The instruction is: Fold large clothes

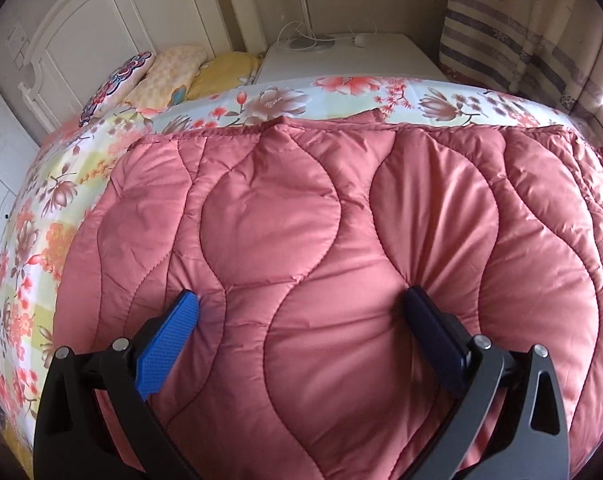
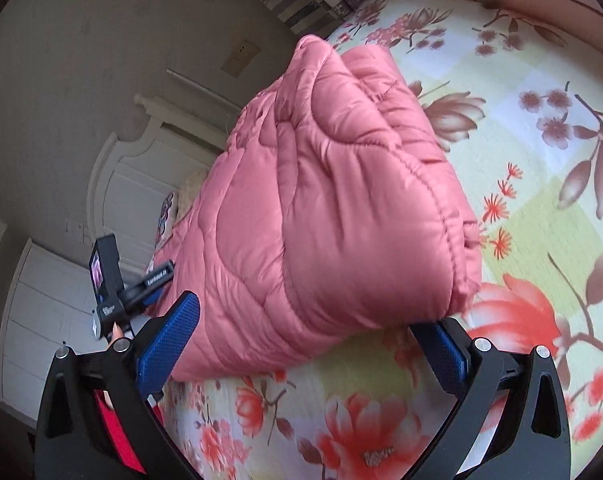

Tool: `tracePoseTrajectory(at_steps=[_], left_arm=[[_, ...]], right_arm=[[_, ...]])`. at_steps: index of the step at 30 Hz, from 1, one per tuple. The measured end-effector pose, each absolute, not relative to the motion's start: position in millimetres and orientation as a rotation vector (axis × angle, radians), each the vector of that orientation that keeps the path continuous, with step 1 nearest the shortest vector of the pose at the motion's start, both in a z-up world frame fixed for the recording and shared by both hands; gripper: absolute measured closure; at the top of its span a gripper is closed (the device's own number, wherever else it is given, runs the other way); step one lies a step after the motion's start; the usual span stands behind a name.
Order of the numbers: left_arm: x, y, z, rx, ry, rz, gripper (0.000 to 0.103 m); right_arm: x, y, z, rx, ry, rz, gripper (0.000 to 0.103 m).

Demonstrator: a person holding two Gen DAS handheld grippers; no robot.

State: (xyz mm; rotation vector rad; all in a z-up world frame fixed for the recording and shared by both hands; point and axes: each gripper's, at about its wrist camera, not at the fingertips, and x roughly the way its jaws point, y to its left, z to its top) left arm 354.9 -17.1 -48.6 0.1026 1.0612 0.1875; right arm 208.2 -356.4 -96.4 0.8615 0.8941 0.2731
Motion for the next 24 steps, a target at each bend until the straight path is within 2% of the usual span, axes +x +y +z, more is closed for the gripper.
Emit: tracePoseTrajectory(at_steps=[2,4,5,6,8,10,13,16,24], left_arm=[[355,-19,-50,0.118,1.059,0.199,0.002],[354,-22,-52,0.137,1.053,0.213,0.002],[354,-24,-52,0.146,1.052,0.220,0.002],[355,-25,-53,0.155,1.052,0.225,0.002],[355,-29,-53,0.178,1.054,0.232,0.002],[357,-28,-51,0.179,1.063,0.228,0.002],[359,-28,-51,0.174,1.075,0.224,0.002],[358,-33,-52,0.205,1.067,0.240,0.002],[360,-31,-53,0.187,1.082,0.244,0.002]], right_arm=[[212,-356,-95,0.872,0.878,0.260,0.005],[218,-356,-96,0.893,0.856,0.239,0.010],[219,-357,-96,0.917,0.841,0.237,0.014],[222,-356,-96,0.932,0.834,0.244,0.024],[226,-355,-99,0.934,0.827,0.243,0.036],[224,-358,-100,0.954,0.809,0.237,0.040],[222,-359,-87,0.925,0.756,0.222,0.056],[221,-350,-62,0.806,0.723,0.219,0.060],[222,-292,34,0.478,0.584,0.309,0.062]])
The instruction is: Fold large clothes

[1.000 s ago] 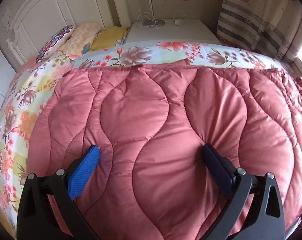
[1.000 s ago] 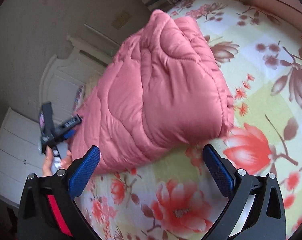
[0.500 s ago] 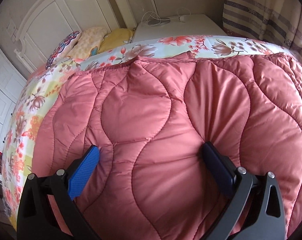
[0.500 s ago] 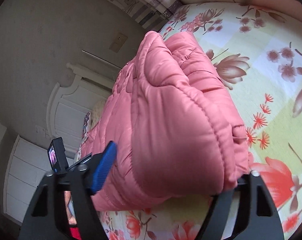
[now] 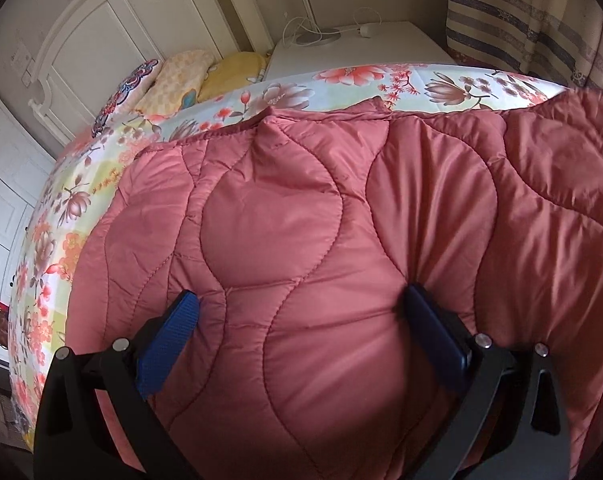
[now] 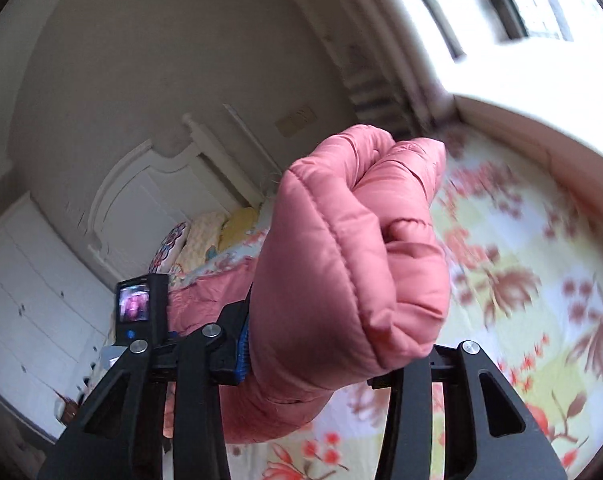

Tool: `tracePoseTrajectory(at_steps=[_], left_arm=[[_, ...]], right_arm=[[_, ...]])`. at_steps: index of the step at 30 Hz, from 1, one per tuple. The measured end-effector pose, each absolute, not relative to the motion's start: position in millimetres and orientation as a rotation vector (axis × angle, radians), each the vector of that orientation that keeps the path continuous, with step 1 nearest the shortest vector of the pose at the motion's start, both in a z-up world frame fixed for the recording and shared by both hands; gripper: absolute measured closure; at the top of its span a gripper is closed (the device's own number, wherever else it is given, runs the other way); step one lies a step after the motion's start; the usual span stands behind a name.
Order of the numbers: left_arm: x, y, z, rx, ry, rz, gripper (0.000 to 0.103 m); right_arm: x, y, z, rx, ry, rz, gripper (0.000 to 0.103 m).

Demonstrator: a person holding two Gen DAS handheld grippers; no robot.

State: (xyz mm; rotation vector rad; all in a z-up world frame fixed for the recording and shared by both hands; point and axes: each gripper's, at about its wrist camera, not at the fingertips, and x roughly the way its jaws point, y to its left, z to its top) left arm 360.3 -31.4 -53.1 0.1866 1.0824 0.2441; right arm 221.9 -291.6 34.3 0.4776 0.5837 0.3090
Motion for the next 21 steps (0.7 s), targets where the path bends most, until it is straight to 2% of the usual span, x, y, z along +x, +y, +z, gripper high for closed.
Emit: tracePoseTrajectory(at_steps=[8,15,21], left_arm=[[363,-18,-55,0.110,1.112,0.206,0.002],[362,-10,-55,0.035,1.119,0.177,0.002],[366,3,-48,-0.001,1.141,0.115,0.002]], right_arm=[[222,-184,102,0.048,0.513,0.532,0.062],[219,-112,92,-0.210,0.562,0.648,0.062],[221,-102,87,-0.256,0.577,0.637,0.062]])
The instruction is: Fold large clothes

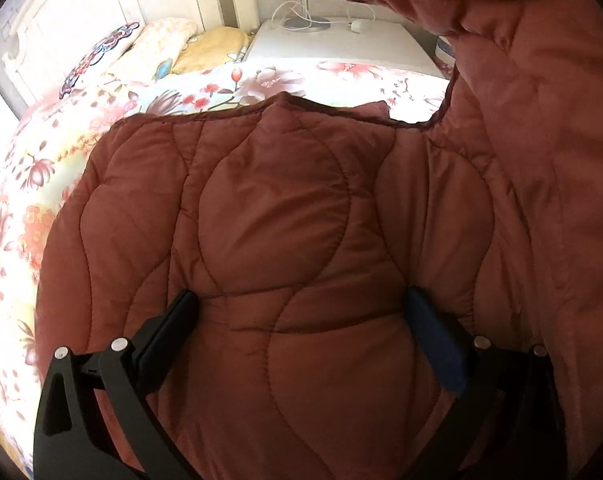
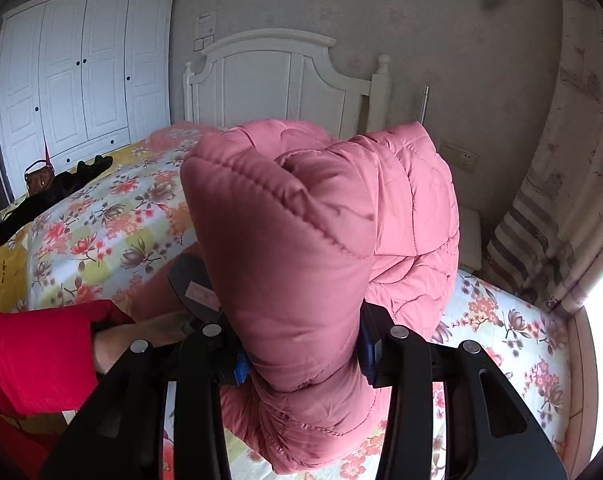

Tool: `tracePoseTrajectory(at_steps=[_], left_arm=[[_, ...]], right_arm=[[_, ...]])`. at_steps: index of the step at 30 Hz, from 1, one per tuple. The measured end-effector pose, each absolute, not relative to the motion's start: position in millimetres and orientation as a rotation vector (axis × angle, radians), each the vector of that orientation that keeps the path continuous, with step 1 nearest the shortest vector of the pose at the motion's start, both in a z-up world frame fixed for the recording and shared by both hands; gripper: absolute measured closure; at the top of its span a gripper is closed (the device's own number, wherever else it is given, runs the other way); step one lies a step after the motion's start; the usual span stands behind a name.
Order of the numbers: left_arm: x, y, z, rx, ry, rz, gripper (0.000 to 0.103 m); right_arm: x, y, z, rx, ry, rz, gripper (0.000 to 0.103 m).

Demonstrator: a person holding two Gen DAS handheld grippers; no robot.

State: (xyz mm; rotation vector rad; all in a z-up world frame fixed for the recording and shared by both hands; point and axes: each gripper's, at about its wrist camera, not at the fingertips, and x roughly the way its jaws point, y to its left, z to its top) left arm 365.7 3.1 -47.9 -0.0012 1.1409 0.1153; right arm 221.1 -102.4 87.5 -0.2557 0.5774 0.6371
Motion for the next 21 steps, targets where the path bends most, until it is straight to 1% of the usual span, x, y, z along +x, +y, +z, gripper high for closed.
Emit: tracePoseTrajectory(at_steps=[2,6,11,17,21], left_arm=[[369,4,-46,0.011,1.168,0.092,0.002],[375,35,-26,-0.049,1.207,0.061,0.002],[366,95,5,-0.022,1.139,0.204,0.002],[357,168,-11,-0.106,1.168,0.270,0.002],[348,193,-7,-0.132,1.142,0.278,0.002]], right_arm=[[224,-101,82,-0.264,0.583,0.626,0.062],[226,-105,85,-0.265,0.588,0.608,0.062],[225,-95,87,-0.341,0.589,0.575,0.062],[217,-46,75,-0.553,0.593,0.560,0.062],[211,-6,52,-0.716,0.615,0.554,0.062]])
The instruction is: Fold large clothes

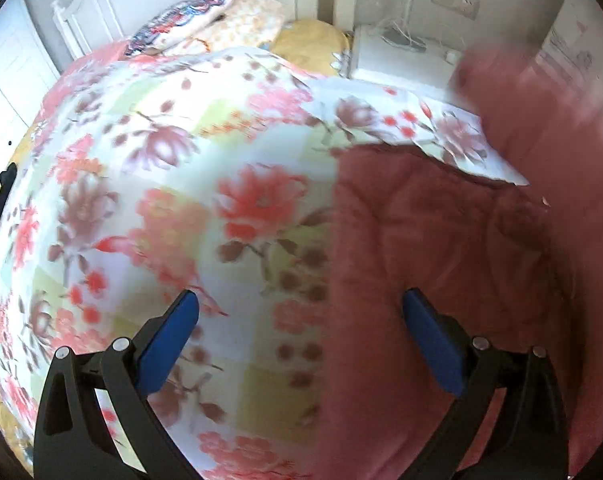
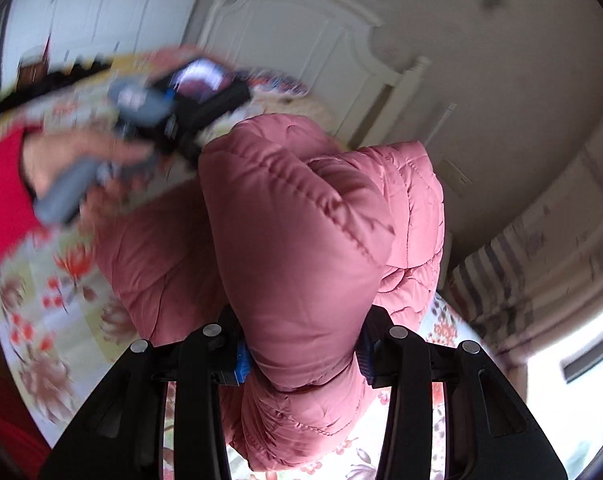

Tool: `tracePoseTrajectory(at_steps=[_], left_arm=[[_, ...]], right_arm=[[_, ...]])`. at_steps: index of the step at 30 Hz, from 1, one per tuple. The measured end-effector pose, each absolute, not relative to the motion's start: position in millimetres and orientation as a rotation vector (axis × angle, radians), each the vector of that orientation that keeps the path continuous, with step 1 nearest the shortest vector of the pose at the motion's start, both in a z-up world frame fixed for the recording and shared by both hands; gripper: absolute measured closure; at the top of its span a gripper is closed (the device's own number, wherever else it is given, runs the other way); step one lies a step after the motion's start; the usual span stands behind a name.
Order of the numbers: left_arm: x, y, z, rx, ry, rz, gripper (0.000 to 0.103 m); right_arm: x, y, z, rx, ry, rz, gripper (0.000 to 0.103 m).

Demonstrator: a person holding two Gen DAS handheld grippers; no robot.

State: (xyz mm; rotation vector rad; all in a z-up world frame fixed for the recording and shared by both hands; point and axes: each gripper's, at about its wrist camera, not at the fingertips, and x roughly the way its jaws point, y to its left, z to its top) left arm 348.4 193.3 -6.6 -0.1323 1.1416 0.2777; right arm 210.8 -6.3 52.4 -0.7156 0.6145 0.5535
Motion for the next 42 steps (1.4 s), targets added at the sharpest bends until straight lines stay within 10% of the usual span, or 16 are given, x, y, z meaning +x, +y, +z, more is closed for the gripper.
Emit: tracePoseTrajectory(at_steps=[10,28,42], left_arm=[[341,244,27,-0.087,1.065,0.377,0.002],[374,62,25,0.499,0.940,0.101,0.002],[361,117,-12,0.282,0.930,0.102,0.002]], right_arm=[[201,70,-9,-0.956,0.644,0.500,0.059],[181,97,-56,-1.175,0.543,0.426,0.054],[193,-37,80,-0.374,0.668,0.695,0.036]])
